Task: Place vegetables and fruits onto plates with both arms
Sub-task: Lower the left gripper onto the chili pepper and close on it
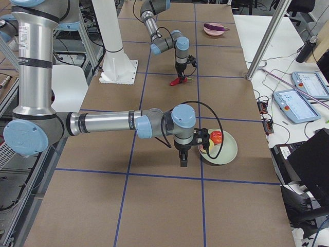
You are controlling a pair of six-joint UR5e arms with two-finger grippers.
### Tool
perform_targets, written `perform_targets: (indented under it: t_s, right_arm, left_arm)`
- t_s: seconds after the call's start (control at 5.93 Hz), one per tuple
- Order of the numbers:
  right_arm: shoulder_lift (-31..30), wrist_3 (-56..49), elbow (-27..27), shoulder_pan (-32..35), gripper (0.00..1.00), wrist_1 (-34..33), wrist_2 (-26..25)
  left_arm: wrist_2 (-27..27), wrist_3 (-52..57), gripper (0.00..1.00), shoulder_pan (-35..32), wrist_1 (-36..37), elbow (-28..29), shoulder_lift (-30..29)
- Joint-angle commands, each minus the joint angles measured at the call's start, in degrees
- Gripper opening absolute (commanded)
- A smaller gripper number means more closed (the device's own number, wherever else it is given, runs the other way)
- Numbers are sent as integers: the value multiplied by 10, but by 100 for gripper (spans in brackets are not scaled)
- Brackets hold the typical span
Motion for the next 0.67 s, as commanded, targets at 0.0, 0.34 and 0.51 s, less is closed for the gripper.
perform_targets:
  t_s: [0.0,0.34,0.51]
  right_arm:
    - [2,0,0,0,100,0,0]
    - [1,0,0,0,100,0,0]
    - [1,0,-1,0,100,0,0]
  left_arm:
    - [-7,81,0,-32,79,-49,-4]
    - [-56,191,0,-114,82,-57,14]
    - [-104,308,0,-171,78,-57,51]
